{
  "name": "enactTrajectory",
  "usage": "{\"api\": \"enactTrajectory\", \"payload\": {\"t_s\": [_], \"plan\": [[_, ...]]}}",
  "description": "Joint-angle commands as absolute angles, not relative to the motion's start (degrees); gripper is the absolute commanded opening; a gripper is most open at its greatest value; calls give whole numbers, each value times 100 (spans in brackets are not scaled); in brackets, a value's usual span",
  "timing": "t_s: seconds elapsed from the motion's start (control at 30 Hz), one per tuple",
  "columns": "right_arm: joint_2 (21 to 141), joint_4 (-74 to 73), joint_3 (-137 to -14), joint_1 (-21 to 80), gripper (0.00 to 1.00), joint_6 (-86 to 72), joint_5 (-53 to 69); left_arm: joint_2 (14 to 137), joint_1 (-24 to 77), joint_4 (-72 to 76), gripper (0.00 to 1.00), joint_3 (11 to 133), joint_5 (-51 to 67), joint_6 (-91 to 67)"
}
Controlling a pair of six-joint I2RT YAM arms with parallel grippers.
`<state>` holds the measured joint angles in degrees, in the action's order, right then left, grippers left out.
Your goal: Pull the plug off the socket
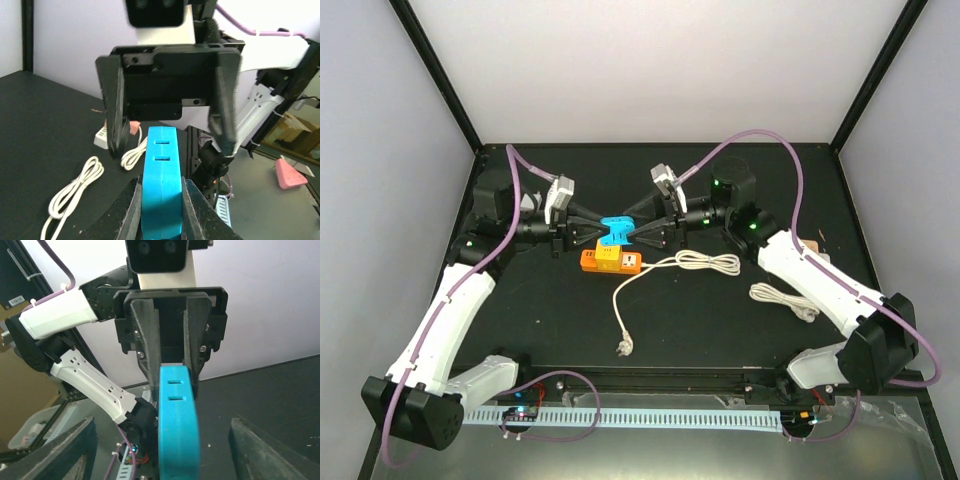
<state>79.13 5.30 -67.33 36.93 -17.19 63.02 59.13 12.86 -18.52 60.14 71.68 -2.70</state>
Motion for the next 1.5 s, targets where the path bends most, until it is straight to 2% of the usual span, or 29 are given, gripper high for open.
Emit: {"api": "enactTrajectory", "payload": {"t_s": [0.0, 0.17, 0.43, 0.67, 0.83, 1.13, 1.47], "plan": [[7906, 354, -6908, 3567, 79, -1513, 6218, 5921, 1061, -2398, 2, 6179, 6864, 205], [7859, -50, -6929, 3390, 100, -1122, 5986, 6091, 673, -3213, 2, 6414, 6122, 919], [7806, -865, -6838, 3021, 100, -33, 4870, 6279, 91, -4053, 1, 6445, 4020, 2584], [7668, -606, -6297, 2716, 100, 346, 4034, 6526, -35, -3862, 2, 6052, 1819, 3439], [7546, -680, -6060, 2674, 100, 604, 3420, 6595, -113, -2965, 2, 5435, 634, 3900], [7679, -592, -5774, 2399, 100, 819, 3502, 7518, -276, -2195, 2, 5343, -610, 4306], [7662, -229, -5391, 2403, 100, 466, 3321, 8568, -294, -1157, 2, 5139, -1450, 4540]]}}
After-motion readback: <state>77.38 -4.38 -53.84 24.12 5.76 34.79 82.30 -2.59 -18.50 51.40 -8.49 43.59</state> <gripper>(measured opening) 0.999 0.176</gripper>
